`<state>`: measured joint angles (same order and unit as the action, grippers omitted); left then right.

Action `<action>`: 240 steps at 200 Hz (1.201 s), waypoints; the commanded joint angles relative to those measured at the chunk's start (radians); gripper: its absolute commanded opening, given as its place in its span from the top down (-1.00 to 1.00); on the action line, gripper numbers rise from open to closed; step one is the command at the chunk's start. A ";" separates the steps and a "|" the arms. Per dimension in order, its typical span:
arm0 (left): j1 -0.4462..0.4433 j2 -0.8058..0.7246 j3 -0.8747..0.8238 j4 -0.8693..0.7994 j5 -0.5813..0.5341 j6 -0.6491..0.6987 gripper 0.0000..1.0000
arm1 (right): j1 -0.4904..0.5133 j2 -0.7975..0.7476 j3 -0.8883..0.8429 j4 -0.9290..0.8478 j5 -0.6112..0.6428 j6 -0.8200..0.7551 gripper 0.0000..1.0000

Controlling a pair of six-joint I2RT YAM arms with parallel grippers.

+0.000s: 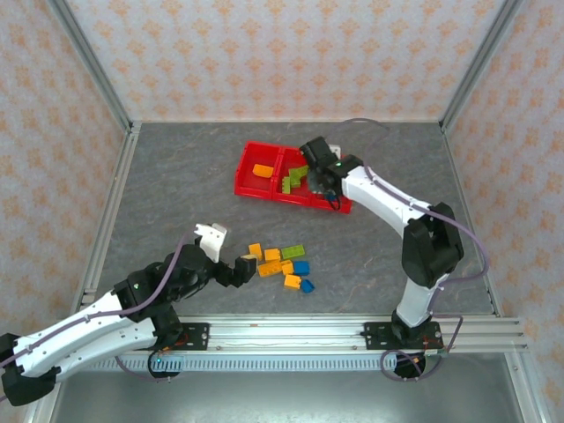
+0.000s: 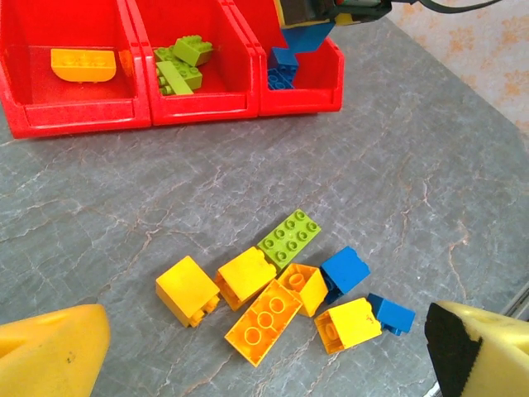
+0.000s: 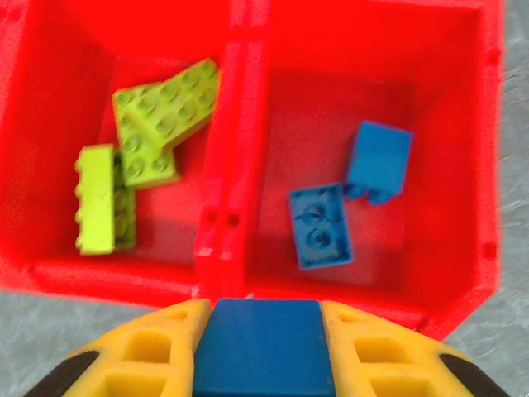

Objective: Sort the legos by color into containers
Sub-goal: Place the lego in the container.

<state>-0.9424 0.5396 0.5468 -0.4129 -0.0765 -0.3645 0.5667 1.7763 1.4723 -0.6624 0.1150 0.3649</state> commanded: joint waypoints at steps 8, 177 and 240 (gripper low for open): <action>-0.001 -0.017 -0.007 0.036 0.038 0.027 -0.98 | -0.051 0.072 0.052 0.062 0.033 -0.027 0.63; -0.013 -0.001 -0.021 0.054 0.063 0.036 -0.98 | -0.175 0.266 0.205 0.139 -0.057 -0.054 -0.18; -0.012 0.006 -0.020 0.054 0.060 0.035 -0.98 | -0.171 0.065 0.023 0.192 -0.212 0.000 -0.57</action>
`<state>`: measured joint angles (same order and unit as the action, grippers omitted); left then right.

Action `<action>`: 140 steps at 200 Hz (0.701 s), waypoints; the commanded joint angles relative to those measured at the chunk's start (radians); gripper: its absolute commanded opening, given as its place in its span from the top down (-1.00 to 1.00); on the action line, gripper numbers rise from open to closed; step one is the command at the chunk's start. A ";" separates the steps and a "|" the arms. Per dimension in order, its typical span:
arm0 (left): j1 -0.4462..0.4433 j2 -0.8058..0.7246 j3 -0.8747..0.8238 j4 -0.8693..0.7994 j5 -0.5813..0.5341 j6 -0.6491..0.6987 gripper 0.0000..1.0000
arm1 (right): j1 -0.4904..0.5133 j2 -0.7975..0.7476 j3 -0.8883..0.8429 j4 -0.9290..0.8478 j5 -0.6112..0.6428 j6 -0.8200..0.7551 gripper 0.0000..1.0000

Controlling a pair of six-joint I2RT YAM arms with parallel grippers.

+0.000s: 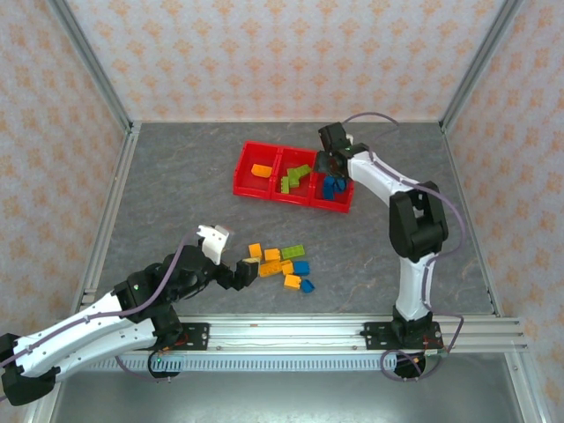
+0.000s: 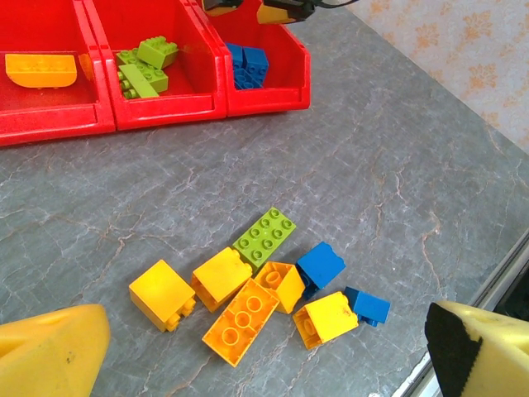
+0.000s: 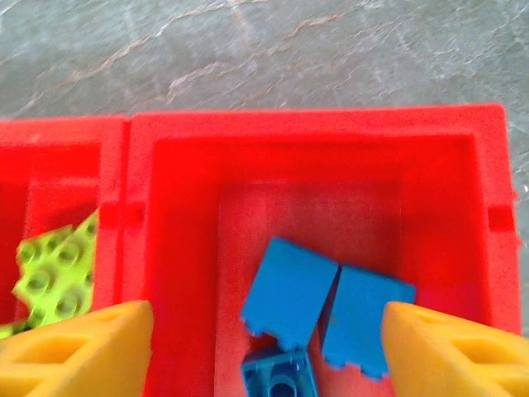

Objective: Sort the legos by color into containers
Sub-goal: Place the lego in the container, then move the lego to the bottom-center of the table.

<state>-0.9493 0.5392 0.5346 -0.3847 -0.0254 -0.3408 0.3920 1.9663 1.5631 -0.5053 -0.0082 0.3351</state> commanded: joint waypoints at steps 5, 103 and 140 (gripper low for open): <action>-0.006 0.005 -0.007 0.026 0.008 0.011 -0.99 | 0.007 -0.145 -0.091 0.040 -0.105 0.035 -0.63; -0.006 0.011 -0.004 0.021 -0.007 0.006 -0.98 | 0.234 -0.459 -0.397 -0.067 -0.121 0.078 -0.86; -0.006 0.007 -0.004 0.018 -0.013 0.003 -0.98 | 0.356 -0.516 -0.510 -0.096 -0.093 0.149 -0.82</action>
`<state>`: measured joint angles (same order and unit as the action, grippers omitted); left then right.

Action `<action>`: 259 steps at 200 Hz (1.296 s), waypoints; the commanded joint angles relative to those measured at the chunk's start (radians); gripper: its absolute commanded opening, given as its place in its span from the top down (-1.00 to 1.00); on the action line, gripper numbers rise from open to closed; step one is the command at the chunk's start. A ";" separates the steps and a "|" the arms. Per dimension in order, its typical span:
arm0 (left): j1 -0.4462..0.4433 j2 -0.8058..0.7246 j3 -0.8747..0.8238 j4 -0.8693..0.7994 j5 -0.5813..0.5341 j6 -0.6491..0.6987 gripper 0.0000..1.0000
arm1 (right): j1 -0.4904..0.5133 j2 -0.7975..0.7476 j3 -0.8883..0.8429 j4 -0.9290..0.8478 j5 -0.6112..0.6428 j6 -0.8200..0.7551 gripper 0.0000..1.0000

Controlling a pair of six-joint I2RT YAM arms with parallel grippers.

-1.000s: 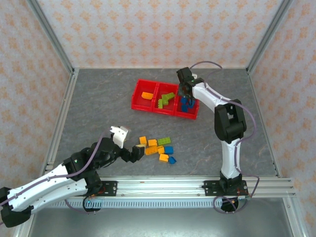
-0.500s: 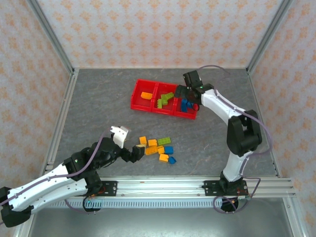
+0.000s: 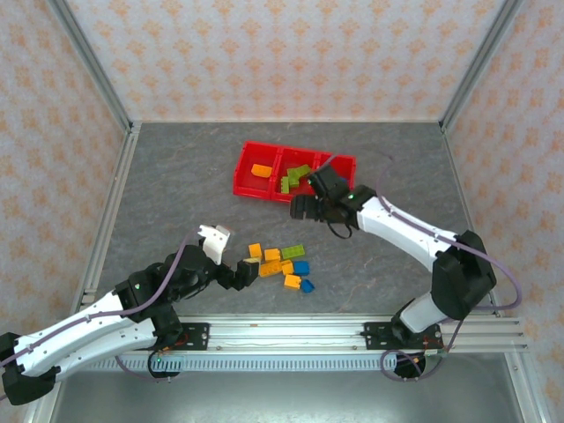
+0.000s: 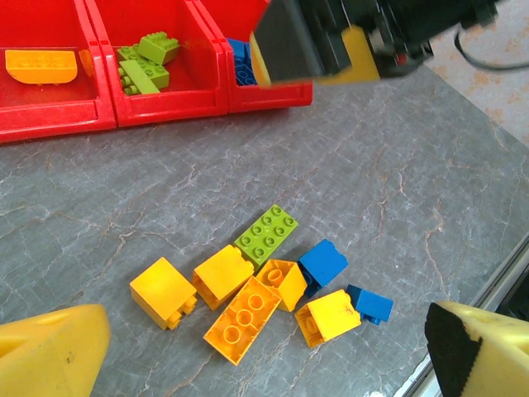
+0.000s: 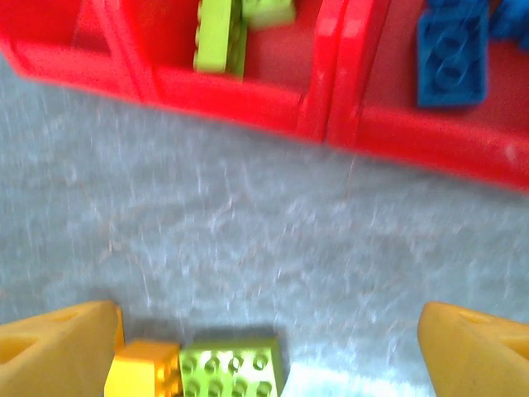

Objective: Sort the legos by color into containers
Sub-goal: Move the lego to the bottom-center of the table.

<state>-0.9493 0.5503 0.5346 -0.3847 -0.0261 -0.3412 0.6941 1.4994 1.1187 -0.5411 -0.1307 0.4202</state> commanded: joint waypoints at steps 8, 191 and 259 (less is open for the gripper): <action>-0.005 -0.006 -0.004 0.018 -0.012 0.004 -0.98 | 0.068 -0.065 -0.100 -0.055 0.029 0.074 -0.79; -0.005 -0.060 0.002 0.000 -0.090 -0.012 -0.98 | 0.285 0.033 -0.221 -0.045 0.039 0.206 -0.61; -0.005 -0.061 0.002 0.000 -0.089 -0.013 -0.98 | 0.285 0.068 -0.194 -0.085 0.155 0.208 -0.47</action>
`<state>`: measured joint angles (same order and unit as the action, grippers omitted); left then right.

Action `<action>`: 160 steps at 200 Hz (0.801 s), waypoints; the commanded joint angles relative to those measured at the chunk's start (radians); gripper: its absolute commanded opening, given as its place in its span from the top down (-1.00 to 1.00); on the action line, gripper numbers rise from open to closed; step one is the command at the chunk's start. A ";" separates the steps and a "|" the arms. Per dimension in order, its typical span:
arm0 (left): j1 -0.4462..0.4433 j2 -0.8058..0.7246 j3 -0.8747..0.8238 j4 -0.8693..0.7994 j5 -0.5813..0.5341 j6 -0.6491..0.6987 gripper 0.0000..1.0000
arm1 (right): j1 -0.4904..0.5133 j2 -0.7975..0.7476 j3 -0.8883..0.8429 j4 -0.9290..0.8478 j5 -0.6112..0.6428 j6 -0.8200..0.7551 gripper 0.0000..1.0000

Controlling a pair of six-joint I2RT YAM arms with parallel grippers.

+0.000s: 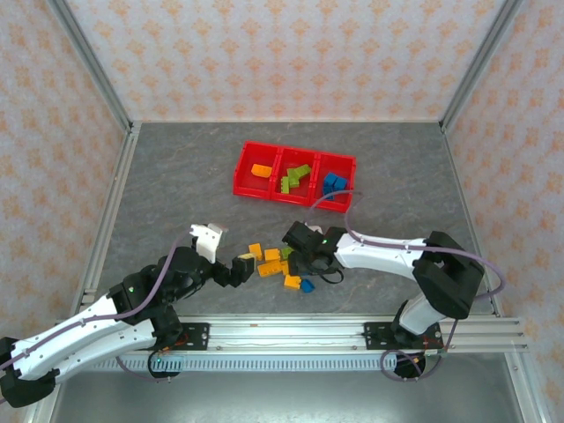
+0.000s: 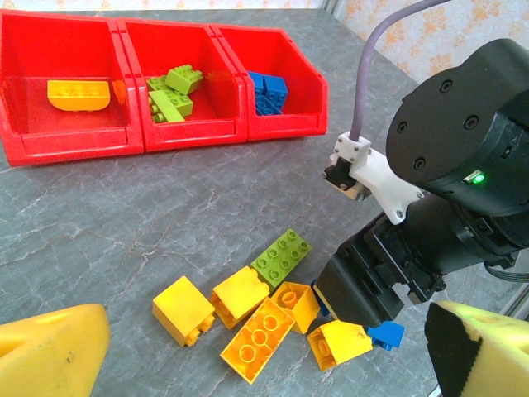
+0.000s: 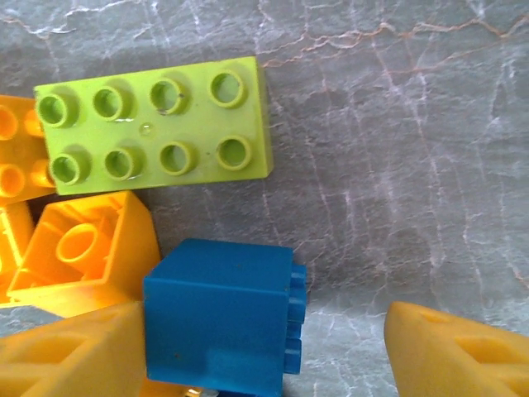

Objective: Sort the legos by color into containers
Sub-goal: Move the lego to the bottom-center of the table, then pick up the lego from the center of the table.

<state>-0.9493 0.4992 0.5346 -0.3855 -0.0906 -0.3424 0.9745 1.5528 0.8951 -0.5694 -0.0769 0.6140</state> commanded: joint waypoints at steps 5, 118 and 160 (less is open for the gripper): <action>-0.006 -0.010 0.002 0.000 -0.026 -0.012 -0.98 | 0.005 0.015 0.032 -0.064 0.109 0.013 -0.47; -0.005 -0.002 0.001 0.004 -0.023 -0.010 -0.98 | 0.005 0.042 0.040 0.003 0.077 0.008 -0.38; -0.006 -0.004 0.001 0.003 -0.023 -0.009 -0.98 | 0.005 0.072 0.038 -0.013 0.103 0.004 -0.25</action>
<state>-0.9493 0.4995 0.5346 -0.3855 -0.0906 -0.3424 0.9745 1.6157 0.9165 -0.5678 -0.0181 0.6170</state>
